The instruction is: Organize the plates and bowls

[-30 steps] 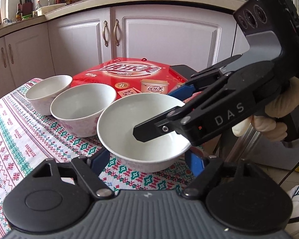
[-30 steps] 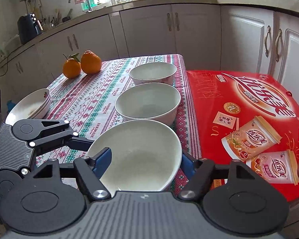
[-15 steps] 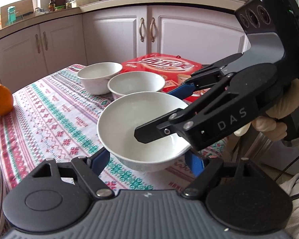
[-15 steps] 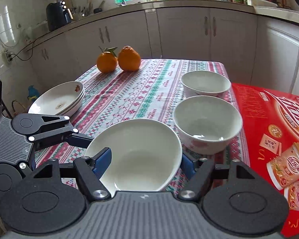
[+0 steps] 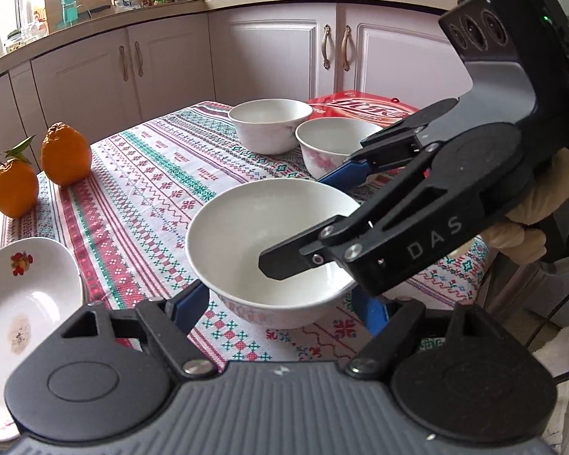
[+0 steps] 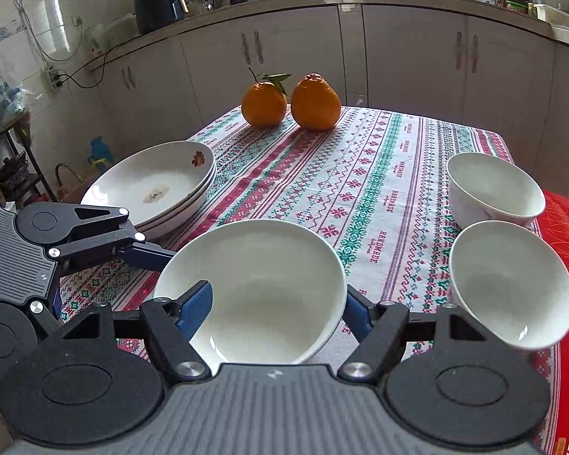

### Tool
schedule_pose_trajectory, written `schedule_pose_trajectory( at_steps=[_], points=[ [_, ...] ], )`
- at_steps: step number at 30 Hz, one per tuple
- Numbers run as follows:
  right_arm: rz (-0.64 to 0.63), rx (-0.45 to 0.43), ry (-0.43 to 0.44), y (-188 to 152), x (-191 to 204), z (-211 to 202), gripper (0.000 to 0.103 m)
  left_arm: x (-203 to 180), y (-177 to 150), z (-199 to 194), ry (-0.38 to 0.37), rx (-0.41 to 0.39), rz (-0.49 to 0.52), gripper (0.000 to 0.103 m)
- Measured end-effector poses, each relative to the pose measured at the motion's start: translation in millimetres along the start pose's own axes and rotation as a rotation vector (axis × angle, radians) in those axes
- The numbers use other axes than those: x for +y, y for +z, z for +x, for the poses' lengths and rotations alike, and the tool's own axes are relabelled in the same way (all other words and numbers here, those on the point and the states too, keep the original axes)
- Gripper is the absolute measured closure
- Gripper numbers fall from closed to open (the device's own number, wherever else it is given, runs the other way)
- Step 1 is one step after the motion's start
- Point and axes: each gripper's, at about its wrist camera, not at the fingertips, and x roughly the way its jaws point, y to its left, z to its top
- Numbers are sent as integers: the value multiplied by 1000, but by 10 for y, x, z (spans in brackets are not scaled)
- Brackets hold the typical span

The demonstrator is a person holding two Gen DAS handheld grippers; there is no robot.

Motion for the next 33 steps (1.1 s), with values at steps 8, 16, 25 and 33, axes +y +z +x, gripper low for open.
schedule_pose_trajectory(
  at_steps=[8,16,25,33],
  points=[
    [-3,7,-4,69,3,109,25,97,2,41,4,1,-10,21],
    [13,12,-8,69,-33,160,25,145,-4,83,-13,2,-30,21],
    [11,10,-12,77,-27,169,24,142,-10,90,-11,-1,-30,21],
    [13,-11,-3,65,-5,116,0,165,-21,49,-35,-8,-53,6]
  ],
)
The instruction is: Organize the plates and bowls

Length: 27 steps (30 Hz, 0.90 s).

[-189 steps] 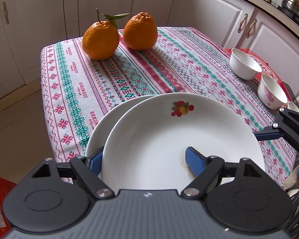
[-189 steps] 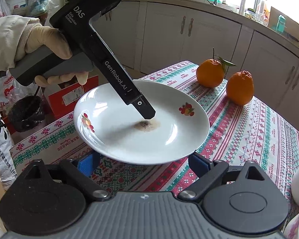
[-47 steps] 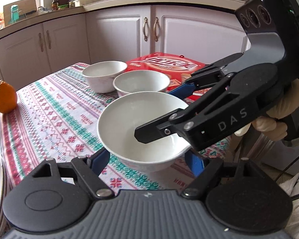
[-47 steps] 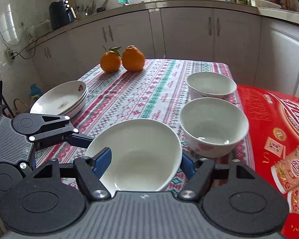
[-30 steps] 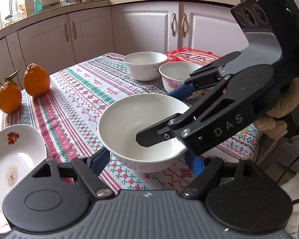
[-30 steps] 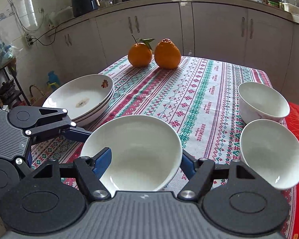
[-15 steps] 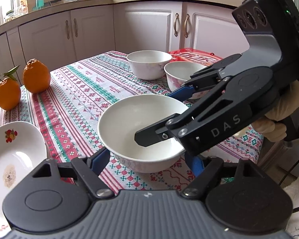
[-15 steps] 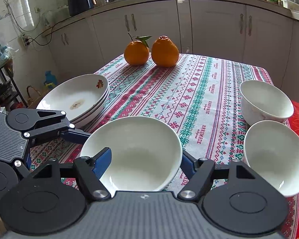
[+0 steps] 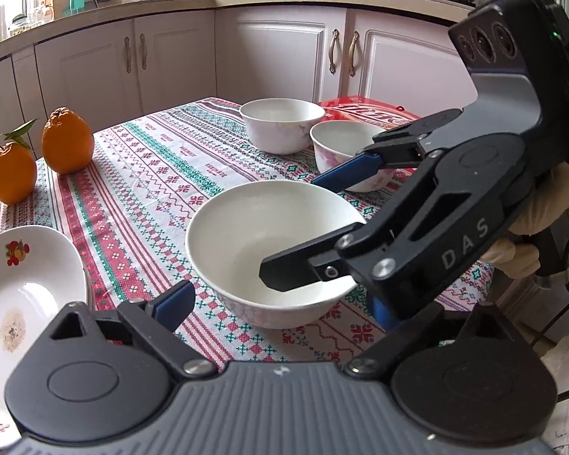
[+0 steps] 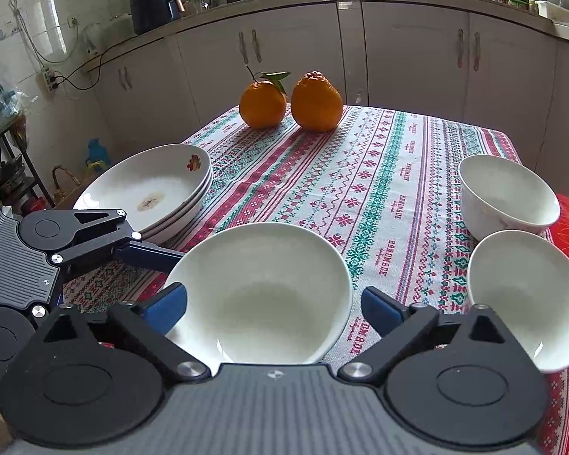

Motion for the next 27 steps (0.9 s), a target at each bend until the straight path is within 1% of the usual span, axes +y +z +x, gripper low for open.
schedule_pose_trajectory(
  at_steps=[6,12,16,18,19,23,25,27],
  points=[
    [-10,-3,-12,-15,29,-53,0,-26,-25,-57,1,0,-2,6],
    [-19,-49,-55,-45,49,-255,0,-73,-26,-191,-20,-1,6,6],
    [-21,-101,-129,-81,-17,-485,0,-111,24,-299,-29,-4,37,6],
    [-23,-119,-186,-115,-73,-587,0,-121,89,-333,-33,-12,44,6],
    [-28,-124,-230,-145,-111,-636,0,-125,125,-345,-32,-20,44,6],
    [-58,-113,-371,-266,-289,-738,0,-153,323,-304,-34,-42,46,6],
    [-63,-98,-416,-346,-390,-761,0,-174,440,-218,-42,-43,52,6],
    [-57,-85,-437,-407,-483,-755,0,-211,566,-108,-47,-43,59,6]
  ],
)
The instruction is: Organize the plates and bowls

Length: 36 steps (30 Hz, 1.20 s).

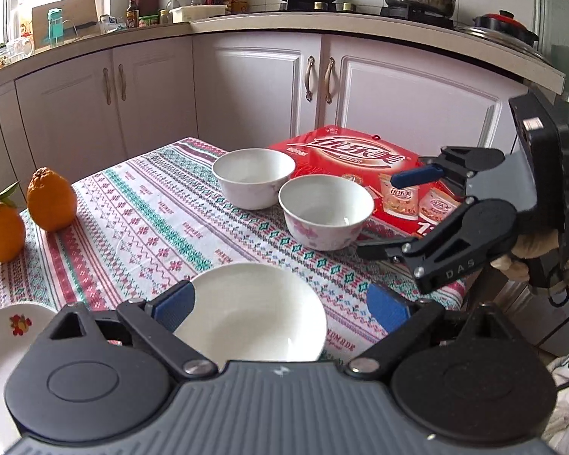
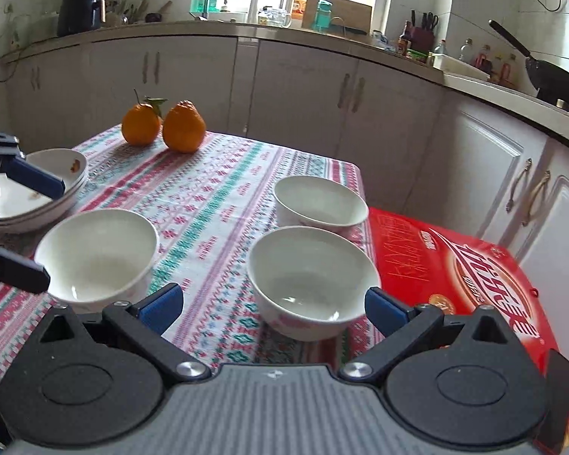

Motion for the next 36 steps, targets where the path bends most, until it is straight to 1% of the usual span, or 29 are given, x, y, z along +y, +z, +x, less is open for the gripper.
schedule_pose_trajectory(
  at_steps=[4,6,11,16,19,20,26,29,30,36],
  points=[
    [17,11,-1,-82,-107,104,0,-71,236,304,-20,9,34,6],
    [22,15,7,-103,-147,168,0,-91,341,488,-27,22,35,6],
    [14,13,-2,-121,-212,297,0,-106,535,889,-60,52,20,8],
    [16,5,41,-129,-282,389,0,-49,701,1267,-83,94,-29,9],
    [2,0,42,-128,-296,422,1,-3,749,1445,-83,126,-57,19],
    [2,-1,48,-130,-304,429,1,14,758,1485,-88,135,-64,21],
    [4,1,83,-138,-346,476,4,15,802,1634,-94,158,-68,22],
    [4,3,85,-147,-354,495,5,1,820,1696,-92,171,-61,28],
    [4,2,88,-146,-354,495,7,2,823,1709,-93,174,-63,28],
    [8,-3,108,-128,-390,491,12,2,842,1730,-115,175,-70,29]
  ],
)
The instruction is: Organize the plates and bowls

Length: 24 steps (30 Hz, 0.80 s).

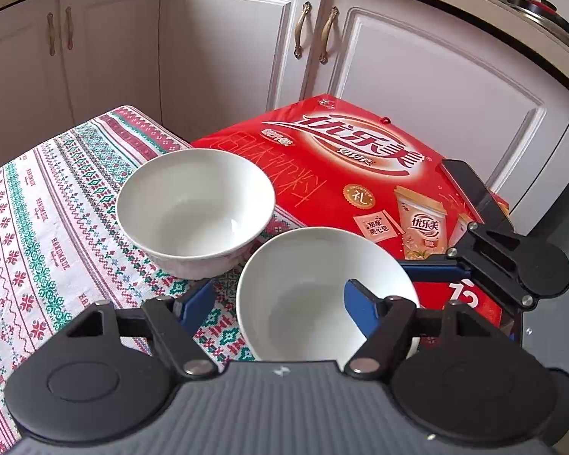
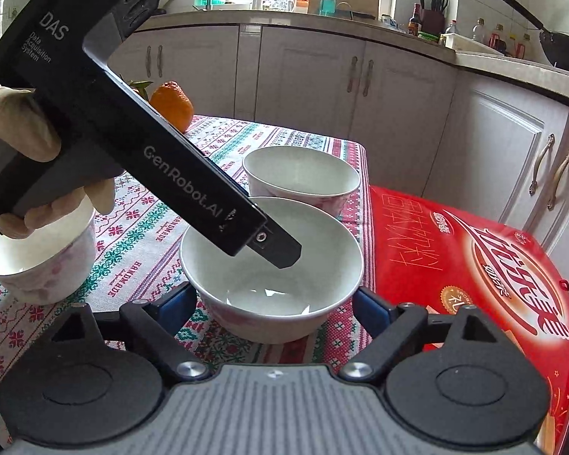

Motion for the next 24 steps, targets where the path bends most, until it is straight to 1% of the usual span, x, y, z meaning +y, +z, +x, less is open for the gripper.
schedule_pose_trajectory(
  at_steps=[2,3,5,10,17,24],
  points=[
    [-1,-1,2,1,-2,0,12,-6,2,8,-6,5,2,32],
    [-1,-1,4,0,-3,0,12,-7,4,15,-14,10,4,38],
    [1,-1,6,0,-9,0,12,-8,1,23,-20,16,5,41],
    [6,-2,17,-5,-31,8,12,-28,4,41,-37,21,12,41],
    [12,4,18,7,-30,-8,12,-51,7,21,-37,22,18,41],
    [21,9,36,45,28,-102,12,-91,-43,-126,-32,14,20,41]
  ],
)
